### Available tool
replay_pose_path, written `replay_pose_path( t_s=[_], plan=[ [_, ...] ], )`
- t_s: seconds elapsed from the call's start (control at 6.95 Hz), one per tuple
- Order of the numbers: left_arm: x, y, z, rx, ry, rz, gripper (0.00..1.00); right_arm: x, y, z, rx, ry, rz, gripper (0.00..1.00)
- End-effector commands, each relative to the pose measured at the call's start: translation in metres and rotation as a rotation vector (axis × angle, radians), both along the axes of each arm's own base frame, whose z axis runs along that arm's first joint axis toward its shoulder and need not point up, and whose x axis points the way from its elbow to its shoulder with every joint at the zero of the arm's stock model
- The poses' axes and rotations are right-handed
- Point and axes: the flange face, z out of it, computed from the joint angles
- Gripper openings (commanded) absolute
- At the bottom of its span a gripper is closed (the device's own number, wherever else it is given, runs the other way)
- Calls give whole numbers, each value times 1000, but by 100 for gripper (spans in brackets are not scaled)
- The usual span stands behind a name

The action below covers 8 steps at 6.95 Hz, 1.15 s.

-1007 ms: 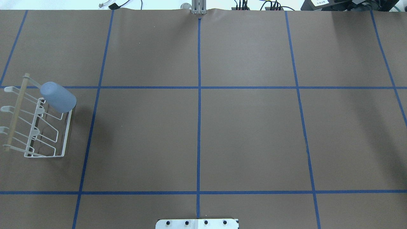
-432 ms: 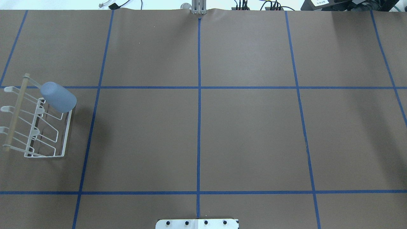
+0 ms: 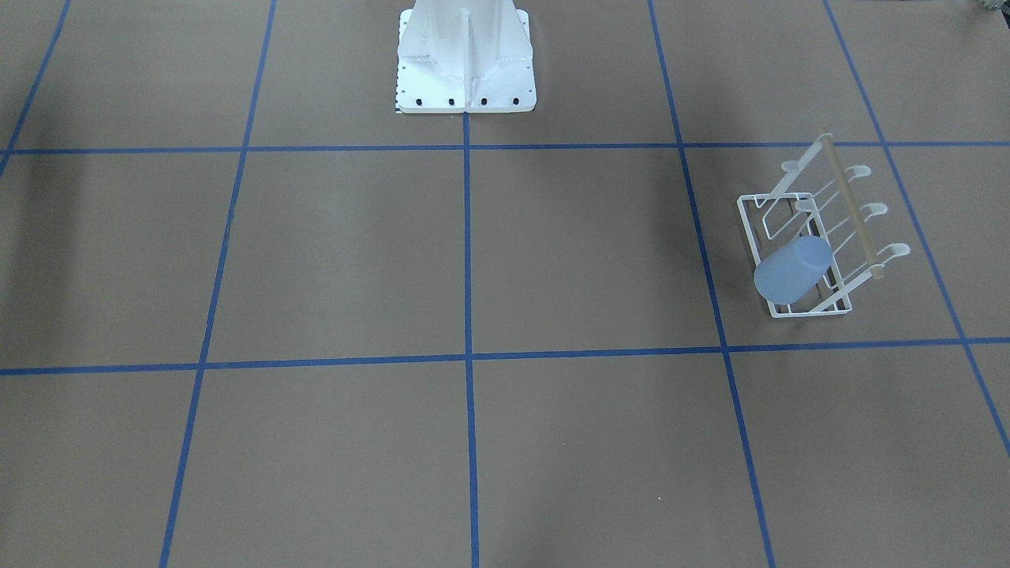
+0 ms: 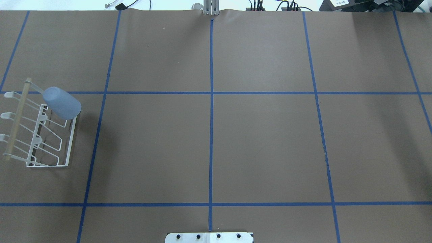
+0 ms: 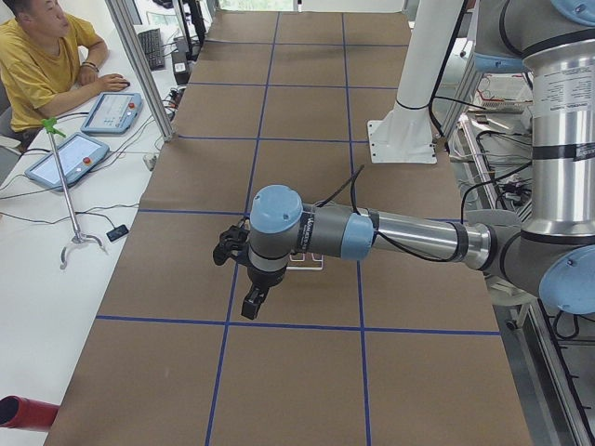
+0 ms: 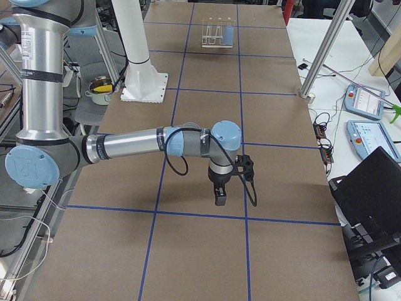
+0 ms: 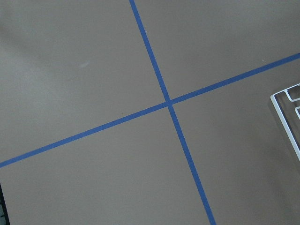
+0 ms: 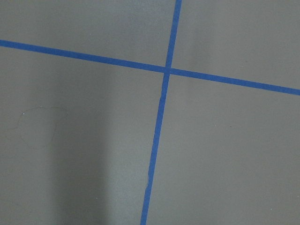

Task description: Hang cup on cup holder

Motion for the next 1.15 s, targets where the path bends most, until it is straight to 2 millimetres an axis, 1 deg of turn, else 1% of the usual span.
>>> replay_pose_path(
  t_s=[0.0,1.01],
  plan=[
    [1,0,-2,-1,-1,-3,99,0,0,0,2,1,0,100],
    [1,2,5,-15,-1,-4,99,0,0,-1,2,2,1,100]
  ],
)
